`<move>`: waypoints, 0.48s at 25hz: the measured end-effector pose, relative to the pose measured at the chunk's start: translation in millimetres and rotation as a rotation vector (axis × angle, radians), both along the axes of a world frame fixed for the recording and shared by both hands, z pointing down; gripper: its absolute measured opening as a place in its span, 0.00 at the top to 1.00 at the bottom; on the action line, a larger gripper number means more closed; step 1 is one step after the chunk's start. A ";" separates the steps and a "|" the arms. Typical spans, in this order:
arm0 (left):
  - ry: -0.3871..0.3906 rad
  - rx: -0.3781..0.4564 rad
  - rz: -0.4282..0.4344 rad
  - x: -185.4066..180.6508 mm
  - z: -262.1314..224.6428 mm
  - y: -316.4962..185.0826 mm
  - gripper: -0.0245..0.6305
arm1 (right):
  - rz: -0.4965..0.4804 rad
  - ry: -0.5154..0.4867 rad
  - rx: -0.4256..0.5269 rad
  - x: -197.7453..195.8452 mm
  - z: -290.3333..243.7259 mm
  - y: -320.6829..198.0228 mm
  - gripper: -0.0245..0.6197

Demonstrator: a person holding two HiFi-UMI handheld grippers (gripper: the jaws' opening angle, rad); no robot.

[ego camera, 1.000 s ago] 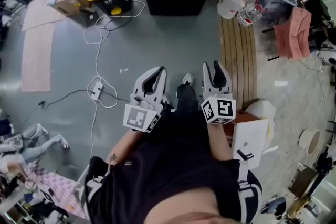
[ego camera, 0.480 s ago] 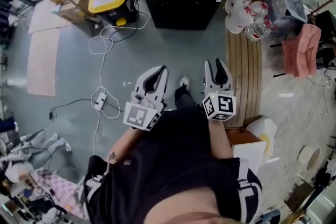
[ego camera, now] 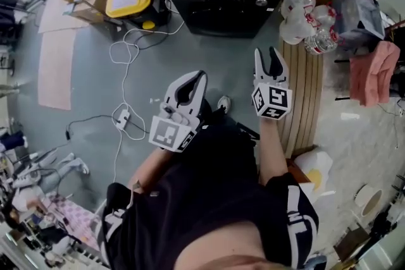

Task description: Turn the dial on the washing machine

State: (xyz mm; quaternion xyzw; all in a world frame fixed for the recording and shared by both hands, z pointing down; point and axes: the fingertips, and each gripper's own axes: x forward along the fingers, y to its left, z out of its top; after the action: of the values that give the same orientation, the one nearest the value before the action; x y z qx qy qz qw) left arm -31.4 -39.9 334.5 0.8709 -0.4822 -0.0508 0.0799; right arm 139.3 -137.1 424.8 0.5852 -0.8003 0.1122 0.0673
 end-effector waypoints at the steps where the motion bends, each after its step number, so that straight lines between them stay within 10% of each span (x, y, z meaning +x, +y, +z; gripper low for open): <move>1: 0.003 -0.002 0.000 0.3 2.4 -11.6 0.93 | 0.001 0.001 -0.013 0.2 8.3 -16.6 0.68; 12: 0.052 -0.029 0.073 11.5 48.4 -172.1 0.93 | 0.042 0.079 -0.170 10.5 156.0 -205.4 0.60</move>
State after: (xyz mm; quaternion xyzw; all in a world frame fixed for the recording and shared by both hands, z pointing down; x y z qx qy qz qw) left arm -19.9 -212.0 383.0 0.8851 -0.4484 -0.0635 0.1070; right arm 149.7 -342.5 580.9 0.5982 -0.7721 0.1579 0.1456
